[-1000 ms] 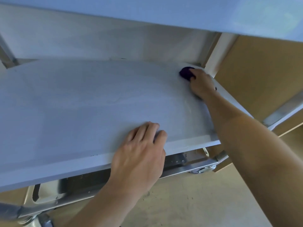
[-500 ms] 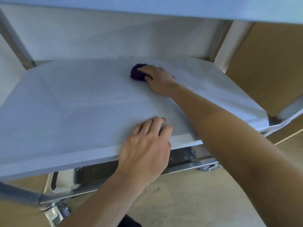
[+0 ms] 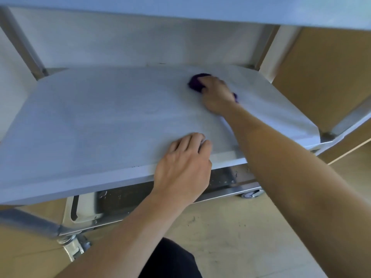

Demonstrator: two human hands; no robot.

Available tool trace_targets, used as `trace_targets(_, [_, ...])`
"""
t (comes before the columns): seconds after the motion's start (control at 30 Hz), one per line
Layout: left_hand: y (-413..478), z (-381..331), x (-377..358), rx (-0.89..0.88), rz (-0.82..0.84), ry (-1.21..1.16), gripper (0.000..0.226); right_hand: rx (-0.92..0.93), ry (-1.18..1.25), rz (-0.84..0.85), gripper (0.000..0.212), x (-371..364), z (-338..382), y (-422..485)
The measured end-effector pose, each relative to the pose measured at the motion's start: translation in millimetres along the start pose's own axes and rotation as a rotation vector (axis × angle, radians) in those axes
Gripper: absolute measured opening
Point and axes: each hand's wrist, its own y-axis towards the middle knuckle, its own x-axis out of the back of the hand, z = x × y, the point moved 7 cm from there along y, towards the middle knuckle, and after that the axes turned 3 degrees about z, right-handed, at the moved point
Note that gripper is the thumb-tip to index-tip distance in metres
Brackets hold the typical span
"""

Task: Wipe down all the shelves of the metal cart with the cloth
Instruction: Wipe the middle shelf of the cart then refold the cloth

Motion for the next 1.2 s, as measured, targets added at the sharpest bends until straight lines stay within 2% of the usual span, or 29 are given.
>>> trace_targets(0.07, [-0.7,1.4,0.6,0.0,-0.007,0.003,0.029,0.201,0.012,0.058,0.045,-15.5,40.7,-20.5])
trace_targets(0.13, [-1.0,0.9,1.1,0.0,-0.013,0.001,0.028,0.253,0.028,0.042,0.044,-11.2,44.3,-43.7])
trace_targets(0.23, [1.3,-1.5,1.0,-0.003,-0.027,-0.008,0.025,0.187,0.017,-0.015,0.043,10.7,11.2,-71.2])
trace_targets(0.37, [3.1,-3.9,-0.5,-0.015,-0.04,-0.013,0.024,-0.074,-0.026,-0.097,0.045,32.6,-36.7,-83.9])
trace_targets(0.47, [3.0,-3.1,0.4,-0.015,-0.032,-0.024,0.023,-0.205,-0.076,-0.115,0.05,24.2,-23.9,-89.5])
trace_targets(0.6, [5.1,6.0,1.9,0.009,0.028,-0.104,0.025,-0.121,-0.092,-0.106,0.05,9.5,12.7,-96.3])
trace_targets(0.77, [7.2,34.9,10.6,0.023,0.134,-0.404,0.031,-0.12,-0.085,-0.062,0.047,11.2,18.5,-96.1])
trace_targets(0.9, [-13.0,85.8,30.6,0.024,0.09,-0.351,0.03,-0.134,-0.08,-0.041,0.046,12.9,19.1,-98.0])
trace_targets(1.07, [-55.1,179.4,58.0,0.136,-0.016,-0.262,0.025,-0.15,-0.092,-0.044,0.046,16.4,19.5,-98.1])
trace_targets(1.13, [-68.5,197.0,63.0,0.183,-0.063,-0.271,0.023,-0.204,-0.083,-0.055,0.048,15.5,21.7,-96.8])
trace_targets(1.2, [-72.7,195.7,61.4,0.202,-0.083,-0.248,0.021,-0.334,-0.067,-0.073,0.052,11.4,30.6,-93.9])
